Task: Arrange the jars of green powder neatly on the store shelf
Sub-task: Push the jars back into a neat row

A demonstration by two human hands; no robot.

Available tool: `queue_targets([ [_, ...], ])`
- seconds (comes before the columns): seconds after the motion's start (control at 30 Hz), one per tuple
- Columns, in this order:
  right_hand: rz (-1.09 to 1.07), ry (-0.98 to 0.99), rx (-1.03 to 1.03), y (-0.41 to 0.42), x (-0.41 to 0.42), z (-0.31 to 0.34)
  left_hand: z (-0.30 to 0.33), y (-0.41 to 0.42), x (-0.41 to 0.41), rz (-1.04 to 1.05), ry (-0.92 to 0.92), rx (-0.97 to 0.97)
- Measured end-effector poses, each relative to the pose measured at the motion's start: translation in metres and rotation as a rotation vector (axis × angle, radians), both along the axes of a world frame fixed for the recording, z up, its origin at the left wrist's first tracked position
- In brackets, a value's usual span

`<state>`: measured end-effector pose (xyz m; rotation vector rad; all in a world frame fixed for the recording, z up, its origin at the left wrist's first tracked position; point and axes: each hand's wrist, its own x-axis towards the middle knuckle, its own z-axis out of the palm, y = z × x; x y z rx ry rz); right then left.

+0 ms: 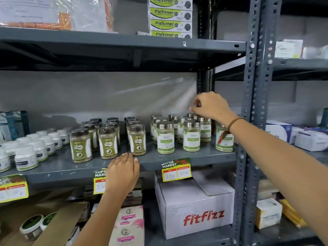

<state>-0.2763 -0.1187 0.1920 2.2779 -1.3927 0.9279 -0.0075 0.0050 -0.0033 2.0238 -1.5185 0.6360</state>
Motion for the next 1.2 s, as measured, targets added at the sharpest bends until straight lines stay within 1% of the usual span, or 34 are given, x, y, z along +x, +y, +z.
queue_targets([
  [0.1,-0.225,0.205,0.035,-0.007,-0.028,-0.005,0.001,0.0,0.0,0.002,-0.001,0.015],
  [0.17,-0.317,0.295,0.074,-0.011,-0.039,-0.01,0.001,0.0,0.001,0.0,0.003,0.018],
  [0.4,-0.477,0.425,0.218,-0.022,-0.05,-0.022,0.002,0.003,0.0,-0.01,0.001,0.011],
  [0.57,-0.444,0.432,0.222,-0.033,-0.051,-0.031,0.002,0.004,0.0,-0.01,0.009,0.007],
  [0.77,-0.361,0.351,0.21,-0.04,-0.05,-0.034,0.001,0.004,0.0,-0.01,0.003,0.007],
  [1.03,-0.215,0.223,0.303,-0.045,-0.053,-0.033,0.0,0.004,-0.001,-0.002,0.008,0.009],
  [1.2,-0.192,0.197,0.32,-0.046,-0.055,-0.03,0.0,0.003,-0.001,0.009,-0.002,0.019],
])
